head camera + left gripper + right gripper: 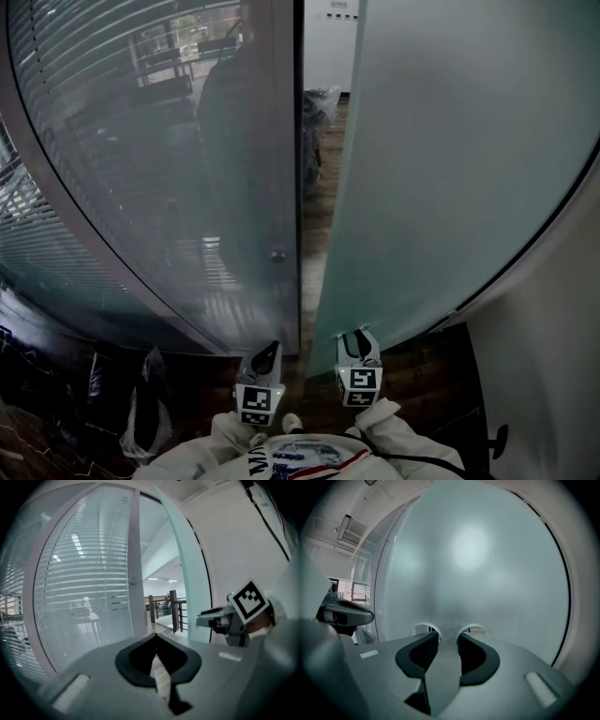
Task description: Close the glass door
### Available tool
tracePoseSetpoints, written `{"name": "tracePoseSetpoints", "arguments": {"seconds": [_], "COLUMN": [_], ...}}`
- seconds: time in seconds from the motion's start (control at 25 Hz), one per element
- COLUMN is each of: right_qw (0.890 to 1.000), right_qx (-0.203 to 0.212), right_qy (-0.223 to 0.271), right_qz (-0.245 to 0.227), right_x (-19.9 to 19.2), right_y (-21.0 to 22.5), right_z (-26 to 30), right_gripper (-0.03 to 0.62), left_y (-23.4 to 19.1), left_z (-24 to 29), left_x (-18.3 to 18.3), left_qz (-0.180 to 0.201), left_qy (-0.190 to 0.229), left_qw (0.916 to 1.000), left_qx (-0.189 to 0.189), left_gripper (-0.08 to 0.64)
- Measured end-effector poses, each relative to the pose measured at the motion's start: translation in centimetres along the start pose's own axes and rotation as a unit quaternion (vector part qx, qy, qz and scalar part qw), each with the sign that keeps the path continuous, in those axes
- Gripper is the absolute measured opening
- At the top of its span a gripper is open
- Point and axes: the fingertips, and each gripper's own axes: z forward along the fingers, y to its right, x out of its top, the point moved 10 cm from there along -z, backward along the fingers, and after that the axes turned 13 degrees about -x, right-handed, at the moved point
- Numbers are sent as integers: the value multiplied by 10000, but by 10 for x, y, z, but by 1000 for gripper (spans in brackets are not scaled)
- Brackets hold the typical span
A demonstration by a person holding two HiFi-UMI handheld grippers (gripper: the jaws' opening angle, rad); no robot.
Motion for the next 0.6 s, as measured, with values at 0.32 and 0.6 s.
{"name": "tracePoseSetpoints", "arguments": {"seconds": [0.32,0.6], "right_qw": [10000,9999], "right_qx": [-20,-132], "right_qy": [15,48], "right_qz": [-11,-56], "right_x": [8,12], "right_y": [-7,-11], "right_z": [27,48], "right_gripper": [129,130], "left_y": [-8,-22], "left_z": [2,1], "left_x": [4,-1], "left_qz": [-13,-90], "left_qy": [24,-21], "left_qw": [10000,10000], "left_qx": [-24,19], "left_gripper": [2,2]}}
